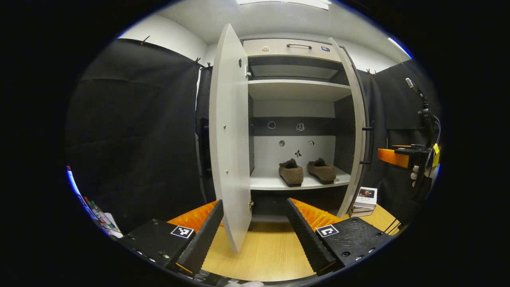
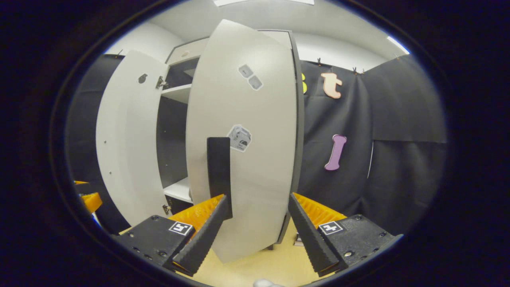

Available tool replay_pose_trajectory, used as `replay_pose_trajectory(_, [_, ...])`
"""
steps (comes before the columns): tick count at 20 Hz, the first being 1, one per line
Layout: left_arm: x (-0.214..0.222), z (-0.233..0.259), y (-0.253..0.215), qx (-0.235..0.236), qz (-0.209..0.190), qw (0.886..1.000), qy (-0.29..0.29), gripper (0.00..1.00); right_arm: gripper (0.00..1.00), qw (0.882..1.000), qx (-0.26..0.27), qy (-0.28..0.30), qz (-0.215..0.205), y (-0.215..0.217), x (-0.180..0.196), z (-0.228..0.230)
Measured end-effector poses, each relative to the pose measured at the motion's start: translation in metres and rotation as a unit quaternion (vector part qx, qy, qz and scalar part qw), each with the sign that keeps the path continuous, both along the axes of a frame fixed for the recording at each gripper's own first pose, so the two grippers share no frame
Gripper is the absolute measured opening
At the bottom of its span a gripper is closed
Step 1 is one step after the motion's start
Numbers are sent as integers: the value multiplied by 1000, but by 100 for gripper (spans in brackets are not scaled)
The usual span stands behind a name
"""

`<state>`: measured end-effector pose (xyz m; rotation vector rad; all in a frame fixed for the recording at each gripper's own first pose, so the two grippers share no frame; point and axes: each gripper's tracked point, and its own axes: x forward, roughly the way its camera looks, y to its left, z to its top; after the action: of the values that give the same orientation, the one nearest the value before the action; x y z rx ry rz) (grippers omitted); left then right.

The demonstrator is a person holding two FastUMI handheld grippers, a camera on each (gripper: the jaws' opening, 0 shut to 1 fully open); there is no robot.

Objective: Grab one shoe with the right hand and put it into the shoe cabinet, grab the other shoe with the left hand and put it into the shoe cabinet; then close the right door with the right hand and the left door with the left hand.

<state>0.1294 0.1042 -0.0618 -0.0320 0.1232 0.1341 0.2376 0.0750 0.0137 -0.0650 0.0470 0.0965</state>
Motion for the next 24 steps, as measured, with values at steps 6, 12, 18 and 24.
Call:
replay_pose_trajectory(6, [-3,-1,30,9,0,1000,-1,95,100,1000,-16,12,7,25,-28,-10])
replay_pose_trajectory(12, [10,-2,81,26,6,1000,2,95,99,1000,-8,30,3,53,-63,-30])
replay_pose_trajectory(18, [35,3,143,47,9,999,-7,95,99,998,0,49,-28,72,-101,-53])
replay_pose_trajectory(24, [86,19,190,62,15,998,-22,95,99,995,6,68,-68,73,-137,-74])
